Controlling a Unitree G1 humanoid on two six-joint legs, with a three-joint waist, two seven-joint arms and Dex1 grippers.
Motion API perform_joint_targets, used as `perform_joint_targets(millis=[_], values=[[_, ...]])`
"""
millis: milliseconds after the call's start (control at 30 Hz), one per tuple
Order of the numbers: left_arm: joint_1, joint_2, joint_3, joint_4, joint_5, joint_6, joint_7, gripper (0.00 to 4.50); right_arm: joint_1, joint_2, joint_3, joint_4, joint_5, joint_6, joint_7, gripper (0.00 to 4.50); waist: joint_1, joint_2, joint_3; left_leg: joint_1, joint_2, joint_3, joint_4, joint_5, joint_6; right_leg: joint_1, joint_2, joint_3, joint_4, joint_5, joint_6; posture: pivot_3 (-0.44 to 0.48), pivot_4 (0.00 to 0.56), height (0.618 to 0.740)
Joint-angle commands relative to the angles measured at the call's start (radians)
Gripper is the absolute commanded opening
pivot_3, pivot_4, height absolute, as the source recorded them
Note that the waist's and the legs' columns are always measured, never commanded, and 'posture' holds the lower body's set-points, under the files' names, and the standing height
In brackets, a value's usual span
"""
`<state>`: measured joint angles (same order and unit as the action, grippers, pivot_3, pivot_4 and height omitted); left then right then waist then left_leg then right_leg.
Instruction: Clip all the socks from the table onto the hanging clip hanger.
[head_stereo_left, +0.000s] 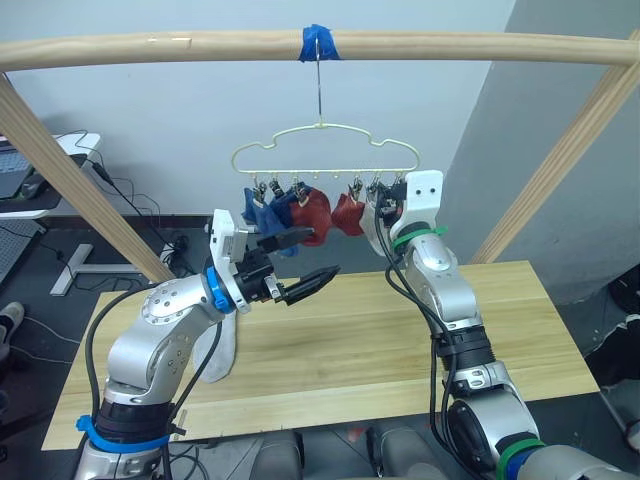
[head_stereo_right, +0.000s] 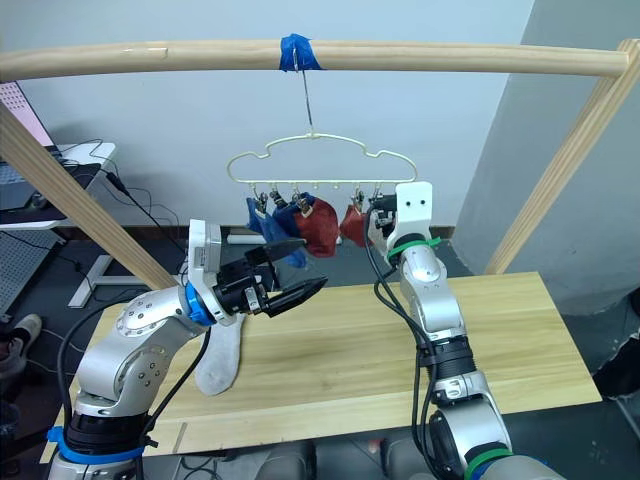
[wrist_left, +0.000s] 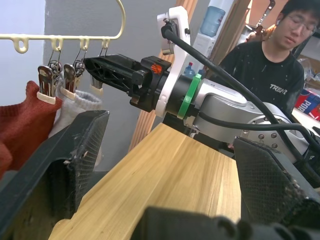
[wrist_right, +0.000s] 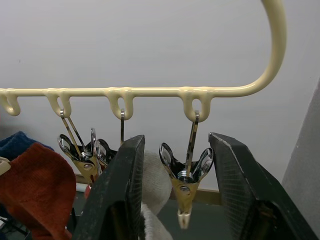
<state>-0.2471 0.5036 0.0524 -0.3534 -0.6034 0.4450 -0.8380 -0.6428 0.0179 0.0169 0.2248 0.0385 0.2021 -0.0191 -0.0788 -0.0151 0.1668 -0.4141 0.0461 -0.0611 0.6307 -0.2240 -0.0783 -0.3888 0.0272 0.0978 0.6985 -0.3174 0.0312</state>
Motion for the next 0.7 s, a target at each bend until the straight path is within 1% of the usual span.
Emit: perform_joint_targets(millis=[33, 133, 167, 200, 267, 367, 567, 633, 700], values=[[-0.002, 0.000, -0.001, -0.037, 0.007, -0.025, 0.005, 4.50, -0.033, 0.001, -0.019, -0.005, 0.008, -0.024, 0.002, 2.11, 0.000, 0.000, 0.000, 0.000, 0.000, 0.000, 0.000, 0.000, 0.000, 0.000, 0.000, 0.000, 0.000, 0.000, 0.000, 0.031, 0.127, 0.740], [-0.002, 0.001, -0.002, -0.037, 0.009, -0.026, 0.004, 4.50, -0.036, 0.001, -0.024, 0.002, 0.009, -0.025, 0.000, 2.11, 0.000, 0.000, 0.000, 0.000, 0.000, 0.000, 0.000, 0.000, 0.000, 0.000, 0.000, 0.000, 0.000, 0.000, 0.000, 0.031, 0.127, 0.740], [-0.003, 0.000, -0.002, -0.035, 0.011, -0.027, 0.004, 4.50, -0.038, 0.000, -0.025, 0.004, 0.009, -0.027, 0.000, 1.70, 0.000, 0.000, 0.000, 0.000, 0.000, 0.000, 0.000, 0.000, 0.000, 0.000, 0.000, 0.000, 0.000, 0.000, 0.000, 0.031, 0.127, 0.740], [-0.004, 0.000, -0.002, -0.035, 0.011, -0.027, 0.005, 4.50, -0.039, 0.000, -0.027, 0.004, 0.010, -0.028, 0.000, 1.49, 0.000, 0.000, 0.000, 0.000, 0.000, 0.000, 0.000, 0.000, 0.000, 0.000, 0.000, 0.000, 0.000, 0.000, 0.000, 0.032, 0.131, 0.740], [-0.004, -0.001, -0.003, -0.036, 0.013, -0.027, 0.006, 4.50, -0.040, -0.001, -0.031, 0.002, 0.011, -0.029, 0.000, 0.81, 0.000, 0.000, 0.000, 0.000, 0.000, 0.000, 0.000, 0.000, 0.000, 0.000, 0.000, 0.000, 0.000, 0.000, 0.000, 0.031, 0.133, 0.740], [-0.003, -0.004, -0.006, -0.038, 0.014, -0.026, 0.008, 4.50, -0.042, -0.003, -0.037, 0.000, 0.015, -0.026, 0.003, 0.06, 0.000, 0.000, 0.000, 0.000, 0.000, 0.000, 0.000, 0.000, 0.000, 0.000, 0.000, 0.000, 0.000, 0.000, 0.000, 0.030, 0.136, 0.740], [0.002, -0.007, -0.010, -0.037, 0.018, -0.026, 0.011, 4.50, -0.035, -0.019, -0.041, -0.024, 0.026, -0.007, 0.027, 0.03, 0.001, 0.000, 0.000, 0.000, 0.000, 0.000, 0.000, 0.000, 0.000, 0.000, 0.000, 0.000, 0.000, 0.000, 0.000, 0.026, 0.141, 0.740], [0.010, -0.002, -0.007, -0.023, 0.026, -0.020, 0.017, 4.50, -0.023, -0.051, -0.051, -0.067, 0.060, 0.039, 0.080, 0.03, 0.002, 0.000, 0.000, 0.000, 0.000, 0.000, 0.000, 0.000, 0.000, 0.000, 0.000, 0.000, 0.000, 0.000, 0.000, 0.023, 0.145, 0.740], [0.030, 0.017, -0.004, 0.028, 0.081, -0.022, 0.044, 4.50, -0.015, -0.097, -0.066, -0.124, 0.120, 0.125, 0.162, 0.03, 0.004, 0.000, 0.000, 0.000, 0.000, 0.000, 0.000, 0.000, 0.000, 0.000, 0.000, 0.000, 0.000, 0.000, 0.000, 0.011, 0.153, 0.740]])
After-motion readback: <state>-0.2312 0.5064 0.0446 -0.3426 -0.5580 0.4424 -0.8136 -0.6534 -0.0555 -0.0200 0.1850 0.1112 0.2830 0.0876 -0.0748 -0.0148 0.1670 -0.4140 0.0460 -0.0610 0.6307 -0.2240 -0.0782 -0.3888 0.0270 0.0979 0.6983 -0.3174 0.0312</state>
